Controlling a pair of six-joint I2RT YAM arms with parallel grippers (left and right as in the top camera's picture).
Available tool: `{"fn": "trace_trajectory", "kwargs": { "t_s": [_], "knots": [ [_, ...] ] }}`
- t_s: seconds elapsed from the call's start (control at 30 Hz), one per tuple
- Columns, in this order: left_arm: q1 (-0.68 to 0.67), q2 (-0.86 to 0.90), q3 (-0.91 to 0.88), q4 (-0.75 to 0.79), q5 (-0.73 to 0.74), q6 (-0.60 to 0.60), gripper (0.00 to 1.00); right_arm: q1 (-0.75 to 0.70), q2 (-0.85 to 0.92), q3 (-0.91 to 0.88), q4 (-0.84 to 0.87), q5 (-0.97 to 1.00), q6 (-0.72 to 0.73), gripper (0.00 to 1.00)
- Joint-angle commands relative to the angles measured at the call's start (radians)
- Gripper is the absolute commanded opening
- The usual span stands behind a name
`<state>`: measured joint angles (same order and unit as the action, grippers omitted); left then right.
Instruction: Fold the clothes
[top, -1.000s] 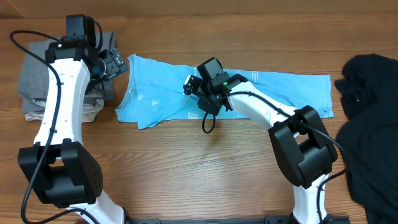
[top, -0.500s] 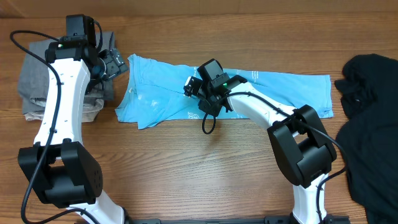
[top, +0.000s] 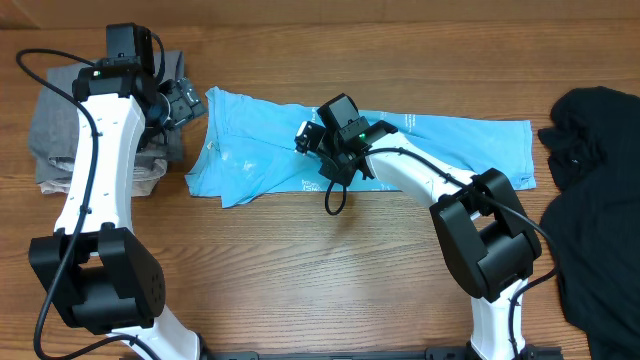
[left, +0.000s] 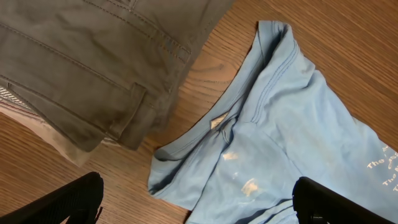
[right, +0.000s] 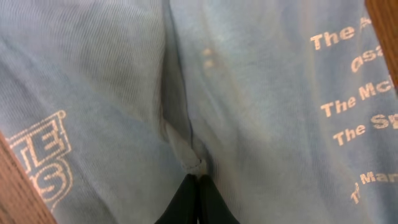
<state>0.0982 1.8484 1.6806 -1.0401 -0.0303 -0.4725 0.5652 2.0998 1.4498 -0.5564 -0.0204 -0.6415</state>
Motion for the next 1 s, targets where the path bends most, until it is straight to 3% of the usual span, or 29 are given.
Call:
{"fn": "trace_trajectory", "kwargs": {
  "t_s": [0.0,0.53,0.97],
  "knots": [
    [-0.004,-0.025,0.023,0.001,-0.003,-0.011,1.0,0.0,0.004,0.003,0.025,-0.008,0.08,0.04],
    [-0.004,-0.025,0.023,0.001,-0.003,-0.011,1.0,0.006,-0.079,0.079,-0.178,-0.156,0.258,0.04],
    [-0.004,-0.025,0.023,0.001,-0.003,-0.011,1.0,0.011,-0.077,0.046,-0.167,-0.248,0.283,0.04]
  ]
}}
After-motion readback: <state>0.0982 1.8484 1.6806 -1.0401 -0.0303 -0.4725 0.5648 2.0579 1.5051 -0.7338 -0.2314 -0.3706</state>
